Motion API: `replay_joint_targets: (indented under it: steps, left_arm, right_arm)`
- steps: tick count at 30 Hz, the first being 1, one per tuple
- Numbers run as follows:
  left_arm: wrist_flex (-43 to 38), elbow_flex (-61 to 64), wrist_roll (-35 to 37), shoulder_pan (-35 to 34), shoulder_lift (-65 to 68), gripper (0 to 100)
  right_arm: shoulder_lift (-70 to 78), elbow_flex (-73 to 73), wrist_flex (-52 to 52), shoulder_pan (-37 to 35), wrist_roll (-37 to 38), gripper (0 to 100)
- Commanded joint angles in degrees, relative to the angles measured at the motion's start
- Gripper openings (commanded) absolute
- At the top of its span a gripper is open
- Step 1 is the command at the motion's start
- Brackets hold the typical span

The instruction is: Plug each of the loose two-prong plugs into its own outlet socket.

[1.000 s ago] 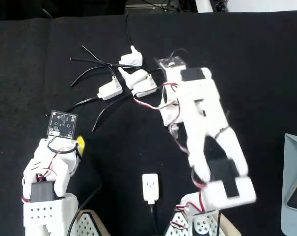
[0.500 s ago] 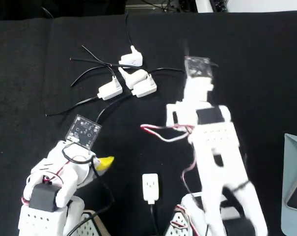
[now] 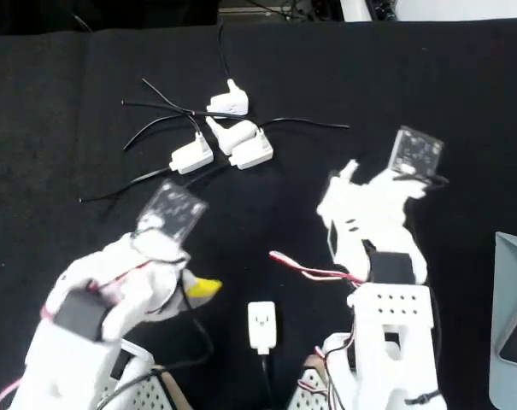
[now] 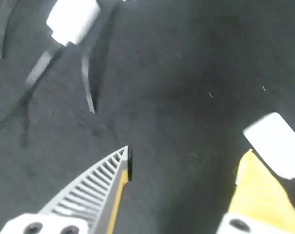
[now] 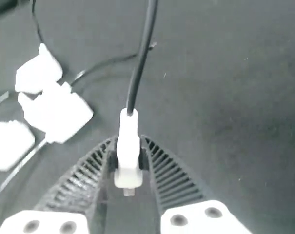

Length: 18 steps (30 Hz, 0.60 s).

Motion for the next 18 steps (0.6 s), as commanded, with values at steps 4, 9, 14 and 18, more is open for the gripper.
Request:
replay_joint_targets:
  steps: [4,9,14,18]
  left_arm:
    - [-0.18,-9.45,10.90,12.00,22.24,35]
    - [-1.76,-12.70,17.23,20.18,31.65,35]
    - [-7.82,-13.32,22.68,25.54,38.77,35]
    - [-13.10,-13.32,24.62,27.56,44.66,35]
  right_arm:
    - [-1.63,0.40,-6.07,6.15,-4.92,1.2]
    - [-1.63,0.57,-8.09,9.05,-5.80,1.3]
    - [-1.63,0.57,-8.09,9.32,-5.80,1.3]
    - [-1.63,0.66,-8.00,9.41,-5.80,1.3]
